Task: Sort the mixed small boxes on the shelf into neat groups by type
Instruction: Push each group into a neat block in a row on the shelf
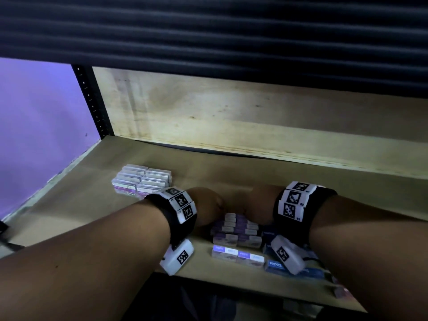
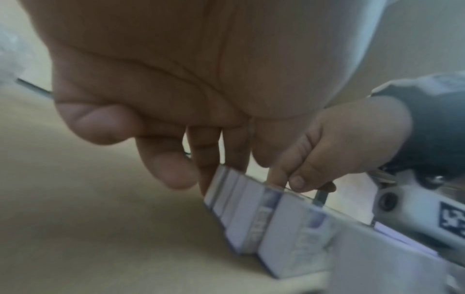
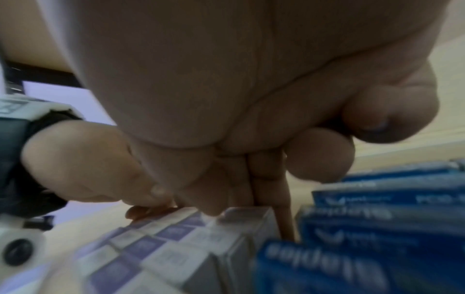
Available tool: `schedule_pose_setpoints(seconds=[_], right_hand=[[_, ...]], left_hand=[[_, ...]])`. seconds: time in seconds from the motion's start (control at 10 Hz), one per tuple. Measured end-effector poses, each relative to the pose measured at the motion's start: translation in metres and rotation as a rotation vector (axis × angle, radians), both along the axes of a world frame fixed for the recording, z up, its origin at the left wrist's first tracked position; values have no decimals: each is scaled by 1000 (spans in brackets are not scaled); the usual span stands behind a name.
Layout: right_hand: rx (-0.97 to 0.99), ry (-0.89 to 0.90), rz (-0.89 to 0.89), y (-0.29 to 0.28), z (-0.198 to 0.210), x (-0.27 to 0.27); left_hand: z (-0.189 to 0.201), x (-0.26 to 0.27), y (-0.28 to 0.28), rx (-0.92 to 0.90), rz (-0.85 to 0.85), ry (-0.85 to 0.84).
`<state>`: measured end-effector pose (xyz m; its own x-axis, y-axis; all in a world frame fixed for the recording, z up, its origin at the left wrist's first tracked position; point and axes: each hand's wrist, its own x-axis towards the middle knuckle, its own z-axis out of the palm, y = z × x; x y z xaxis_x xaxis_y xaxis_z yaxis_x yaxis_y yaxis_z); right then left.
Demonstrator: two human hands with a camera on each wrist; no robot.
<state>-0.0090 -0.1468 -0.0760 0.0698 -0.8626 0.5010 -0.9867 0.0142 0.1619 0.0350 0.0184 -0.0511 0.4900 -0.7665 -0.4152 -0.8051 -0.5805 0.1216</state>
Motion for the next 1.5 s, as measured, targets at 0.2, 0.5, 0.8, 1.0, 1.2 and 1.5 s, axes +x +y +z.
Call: schedule_pose_setpoints(seconds=[0.2, 0.5, 0.8, 1.0, 1.2, 1.5], right_hand=[[985, 756, 1233, 13, 59, -61], [868, 853, 1356, 25, 66, -91], [764, 743, 1395, 62, 52, -99], [755, 692, 1408, 78, 38, -90], [791, 552, 1312, 77, 23, -88], [934, 454, 1318, 73, 25, -93]], left_hand=[[8, -29, 16, -122, 88, 166], [-2, -72, 28, -59, 123, -156], [-2, -78, 47, -61, 212, -73], [-4, -75, 67, -70, 275, 2], [-3, -73, 68, -92, 279, 38], [-6, -70, 67, -125, 296, 85]])
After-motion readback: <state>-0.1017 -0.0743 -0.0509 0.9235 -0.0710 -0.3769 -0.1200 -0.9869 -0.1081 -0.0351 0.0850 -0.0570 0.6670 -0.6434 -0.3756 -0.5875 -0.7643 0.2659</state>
